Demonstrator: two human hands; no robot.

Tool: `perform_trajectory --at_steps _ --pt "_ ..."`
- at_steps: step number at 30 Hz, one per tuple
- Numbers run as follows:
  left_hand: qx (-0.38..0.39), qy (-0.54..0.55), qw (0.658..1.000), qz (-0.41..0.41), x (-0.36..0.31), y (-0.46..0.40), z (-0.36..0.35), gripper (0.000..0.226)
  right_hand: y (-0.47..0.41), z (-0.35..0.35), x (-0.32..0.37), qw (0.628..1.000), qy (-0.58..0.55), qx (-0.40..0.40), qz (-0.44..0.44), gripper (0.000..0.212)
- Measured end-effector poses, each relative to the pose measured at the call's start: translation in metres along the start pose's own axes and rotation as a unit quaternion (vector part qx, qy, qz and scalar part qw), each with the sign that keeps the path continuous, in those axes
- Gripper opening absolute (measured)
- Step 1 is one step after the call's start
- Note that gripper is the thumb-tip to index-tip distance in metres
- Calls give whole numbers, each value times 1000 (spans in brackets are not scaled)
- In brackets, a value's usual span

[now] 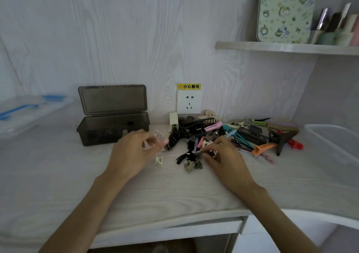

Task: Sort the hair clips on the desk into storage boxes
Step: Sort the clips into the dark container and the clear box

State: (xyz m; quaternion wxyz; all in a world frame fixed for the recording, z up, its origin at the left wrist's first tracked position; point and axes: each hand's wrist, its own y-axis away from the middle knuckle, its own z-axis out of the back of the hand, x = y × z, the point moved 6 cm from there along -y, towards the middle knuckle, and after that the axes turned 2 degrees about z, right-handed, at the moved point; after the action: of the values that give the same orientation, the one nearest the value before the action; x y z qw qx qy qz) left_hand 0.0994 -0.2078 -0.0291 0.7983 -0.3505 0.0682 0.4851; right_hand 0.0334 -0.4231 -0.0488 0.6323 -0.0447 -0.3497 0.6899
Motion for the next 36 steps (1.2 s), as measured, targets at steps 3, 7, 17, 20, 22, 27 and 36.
perform_trajectory --at_steps 3,7,17,20,22,27,36 --pt "108 -21 994 4 3 15 -12 53 3 13 -8 995 -75 -59 -42 11" --pt "135 3 990 -50 -5 22 -22 26 5 4 -7 998 -30 -16 -43 12" --pt "93 -16 981 -169 -59 25 -40 34 7 22 0 985 -92 -138 -42 24" --pt "113 15 980 -164 -57 26 -44 27 7 8 13 996 -75 -35 18 23" --pt "93 15 983 -159 -55 25 -42 20 9 -5 18 997 -2 41 59 26" --pt "61 18 993 -98 -31 23 -34 18 12 -8 23 992 -8 90 84 28" --pt "-163 245 955 31 17 3 26 14 -3 8 29 978 -204 -37 6 30"
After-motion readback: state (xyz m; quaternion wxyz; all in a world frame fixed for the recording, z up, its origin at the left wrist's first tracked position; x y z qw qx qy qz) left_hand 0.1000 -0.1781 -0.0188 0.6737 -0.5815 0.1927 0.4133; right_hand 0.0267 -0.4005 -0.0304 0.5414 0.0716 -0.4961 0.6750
